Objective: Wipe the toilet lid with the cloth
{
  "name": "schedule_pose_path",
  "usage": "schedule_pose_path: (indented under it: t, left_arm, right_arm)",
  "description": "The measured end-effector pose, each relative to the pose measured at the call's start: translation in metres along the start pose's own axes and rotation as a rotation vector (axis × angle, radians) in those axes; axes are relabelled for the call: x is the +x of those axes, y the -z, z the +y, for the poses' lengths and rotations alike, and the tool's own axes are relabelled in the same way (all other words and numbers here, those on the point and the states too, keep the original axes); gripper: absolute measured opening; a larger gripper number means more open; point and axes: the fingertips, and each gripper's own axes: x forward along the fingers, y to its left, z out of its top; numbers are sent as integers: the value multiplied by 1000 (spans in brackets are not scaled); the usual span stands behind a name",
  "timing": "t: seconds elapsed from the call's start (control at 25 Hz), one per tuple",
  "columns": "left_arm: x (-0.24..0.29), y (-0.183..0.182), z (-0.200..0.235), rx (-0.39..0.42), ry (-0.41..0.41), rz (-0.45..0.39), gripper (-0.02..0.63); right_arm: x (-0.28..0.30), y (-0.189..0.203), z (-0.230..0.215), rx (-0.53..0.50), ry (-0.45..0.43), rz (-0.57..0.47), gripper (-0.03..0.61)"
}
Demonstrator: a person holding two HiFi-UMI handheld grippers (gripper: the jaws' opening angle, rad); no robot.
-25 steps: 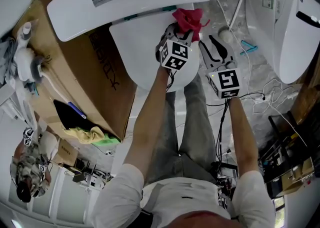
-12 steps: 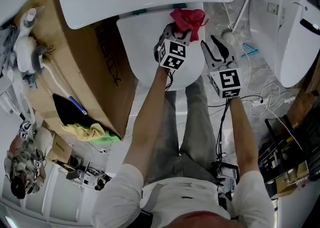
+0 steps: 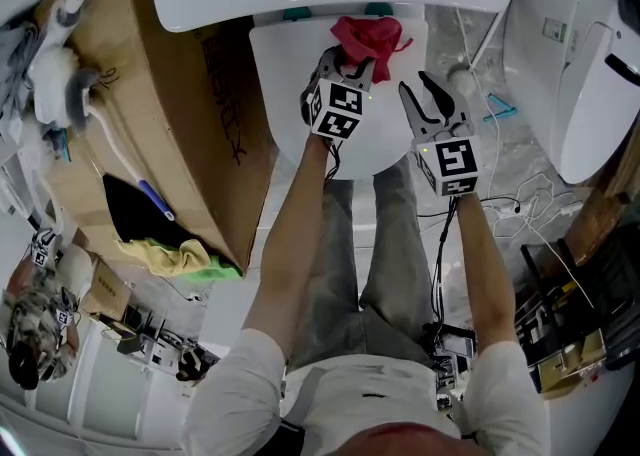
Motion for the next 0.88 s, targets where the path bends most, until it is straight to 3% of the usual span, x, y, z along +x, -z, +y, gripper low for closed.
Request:
schedule_pose_path:
  t: [0.88]
  left_arm:
    - [-59, 40, 83, -110, -184, 4, 107]
  right_arm:
    - [25, -12, 46, -74, -75, 14, 141]
